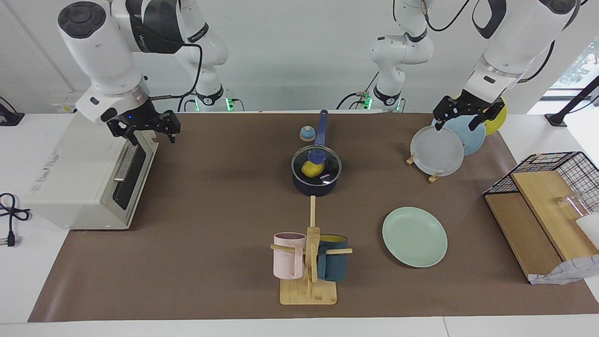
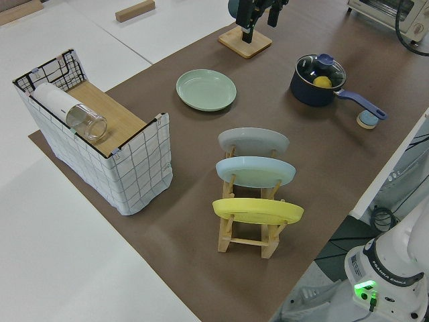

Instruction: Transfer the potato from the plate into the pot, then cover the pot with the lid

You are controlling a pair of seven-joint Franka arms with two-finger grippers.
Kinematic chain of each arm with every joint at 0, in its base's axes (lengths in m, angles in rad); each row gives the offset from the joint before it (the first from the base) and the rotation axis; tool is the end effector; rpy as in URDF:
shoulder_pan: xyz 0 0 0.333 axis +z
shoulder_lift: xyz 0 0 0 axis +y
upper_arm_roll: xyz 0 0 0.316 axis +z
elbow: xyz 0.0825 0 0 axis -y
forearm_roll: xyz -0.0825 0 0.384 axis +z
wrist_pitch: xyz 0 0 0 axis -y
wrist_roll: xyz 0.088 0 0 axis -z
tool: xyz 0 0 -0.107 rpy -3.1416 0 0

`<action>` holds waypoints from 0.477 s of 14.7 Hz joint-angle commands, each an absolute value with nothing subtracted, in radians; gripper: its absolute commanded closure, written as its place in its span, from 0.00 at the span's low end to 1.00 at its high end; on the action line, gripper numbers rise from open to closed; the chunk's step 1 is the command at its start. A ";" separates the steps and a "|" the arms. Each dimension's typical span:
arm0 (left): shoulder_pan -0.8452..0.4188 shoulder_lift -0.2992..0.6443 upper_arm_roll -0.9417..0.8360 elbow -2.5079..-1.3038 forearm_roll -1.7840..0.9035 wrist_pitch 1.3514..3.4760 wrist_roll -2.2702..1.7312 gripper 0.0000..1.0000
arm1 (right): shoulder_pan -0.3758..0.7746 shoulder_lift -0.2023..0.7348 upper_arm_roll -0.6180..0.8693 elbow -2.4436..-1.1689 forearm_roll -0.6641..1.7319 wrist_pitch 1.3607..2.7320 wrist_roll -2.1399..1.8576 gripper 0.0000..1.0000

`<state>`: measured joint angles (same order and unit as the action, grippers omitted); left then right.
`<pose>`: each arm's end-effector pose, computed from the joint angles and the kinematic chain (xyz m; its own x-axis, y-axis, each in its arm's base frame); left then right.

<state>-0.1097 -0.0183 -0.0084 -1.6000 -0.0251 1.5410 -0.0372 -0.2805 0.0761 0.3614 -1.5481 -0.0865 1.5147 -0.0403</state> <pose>0.5410 -0.0670 0.6183 0.9958 -0.0815 -0.0416 -0.0805 -0.9965 0.0234 0.5682 0.0289 0.5906 0.9873 0.1174 -0.1066 0.1238 -0.9908 0.0552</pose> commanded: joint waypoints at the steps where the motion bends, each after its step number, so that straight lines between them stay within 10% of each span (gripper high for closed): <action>1: -0.103 -0.028 -0.012 -1.606 -0.009 1.531 -0.044 0.00 | -0.249 0.058 0.344 -1.540 -0.054 1.470 -0.041 0.00; 7: -0.103 -0.028 -0.012 -1.606 -0.009 1.531 -0.044 0.00 | -0.015 -0.003 0.060 -1.612 -0.060 1.456 -0.040 0.00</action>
